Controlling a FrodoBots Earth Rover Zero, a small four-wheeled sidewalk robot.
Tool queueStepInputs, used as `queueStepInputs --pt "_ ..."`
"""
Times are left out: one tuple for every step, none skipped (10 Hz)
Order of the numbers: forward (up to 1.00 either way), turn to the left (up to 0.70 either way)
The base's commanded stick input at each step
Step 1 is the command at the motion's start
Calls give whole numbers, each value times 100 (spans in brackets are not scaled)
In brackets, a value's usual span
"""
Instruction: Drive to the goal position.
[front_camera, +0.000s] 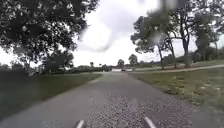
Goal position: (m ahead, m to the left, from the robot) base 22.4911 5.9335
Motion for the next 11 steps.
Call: queueStepInputs --pt "70 0" --pt "70 0" --pt "70 0" --pt "70 -6" --pt "70 -34" --pt "70 -23" --pt "70 -3" --pt "70 0" --pt "70 0" --pt "70 0" --pt "70 0"
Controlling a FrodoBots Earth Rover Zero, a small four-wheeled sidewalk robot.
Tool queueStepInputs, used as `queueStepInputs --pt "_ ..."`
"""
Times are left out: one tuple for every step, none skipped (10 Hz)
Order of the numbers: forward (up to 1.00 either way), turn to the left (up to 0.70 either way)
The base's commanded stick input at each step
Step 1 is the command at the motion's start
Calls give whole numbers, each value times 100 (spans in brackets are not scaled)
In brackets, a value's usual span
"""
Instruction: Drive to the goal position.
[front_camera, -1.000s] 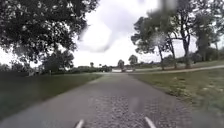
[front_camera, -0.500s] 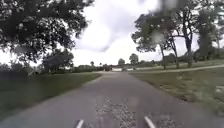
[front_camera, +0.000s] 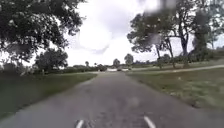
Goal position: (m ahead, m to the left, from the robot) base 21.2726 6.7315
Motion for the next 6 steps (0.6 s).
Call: queueStepInputs --pt "70 0" --pt "70 0" --pt "70 0" --pt "70 0" --pt "70 0" --pt "70 0"
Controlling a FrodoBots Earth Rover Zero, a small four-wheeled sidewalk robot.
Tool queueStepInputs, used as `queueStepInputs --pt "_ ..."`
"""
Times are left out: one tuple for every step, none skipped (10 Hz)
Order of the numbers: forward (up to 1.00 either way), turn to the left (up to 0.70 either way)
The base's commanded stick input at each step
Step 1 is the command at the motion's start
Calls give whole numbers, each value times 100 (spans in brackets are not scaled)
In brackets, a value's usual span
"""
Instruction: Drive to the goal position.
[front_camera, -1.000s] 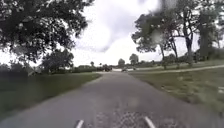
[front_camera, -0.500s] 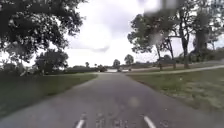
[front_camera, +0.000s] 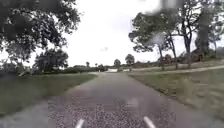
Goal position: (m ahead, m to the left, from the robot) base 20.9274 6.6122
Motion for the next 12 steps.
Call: queueStepInputs --pt "70 0" --pt "70 -13" --pt "70 -31" --pt "70 -18" --pt "70 -6" --pt "70 0" --pt "70 0" --pt "70 0" --pt "70 0" --pt "70 0" --pt "70 0" --pt "70 0"
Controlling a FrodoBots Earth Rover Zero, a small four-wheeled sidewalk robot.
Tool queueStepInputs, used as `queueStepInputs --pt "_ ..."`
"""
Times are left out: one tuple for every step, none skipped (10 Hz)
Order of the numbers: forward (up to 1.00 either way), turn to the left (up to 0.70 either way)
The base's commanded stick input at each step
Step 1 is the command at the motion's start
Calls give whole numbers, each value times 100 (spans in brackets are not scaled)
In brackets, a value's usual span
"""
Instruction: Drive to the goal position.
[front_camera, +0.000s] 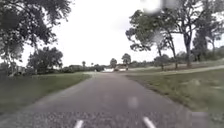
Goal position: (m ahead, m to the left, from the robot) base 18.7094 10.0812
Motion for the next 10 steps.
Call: queueStepInputs --pt "70 0" --pt "70 0" --pt "70 0" --pt "70 0" --pt "70 0" --pt "70 0" --pt "70 0" --pt "70 0" --pt "70 0" --pt "70 0"
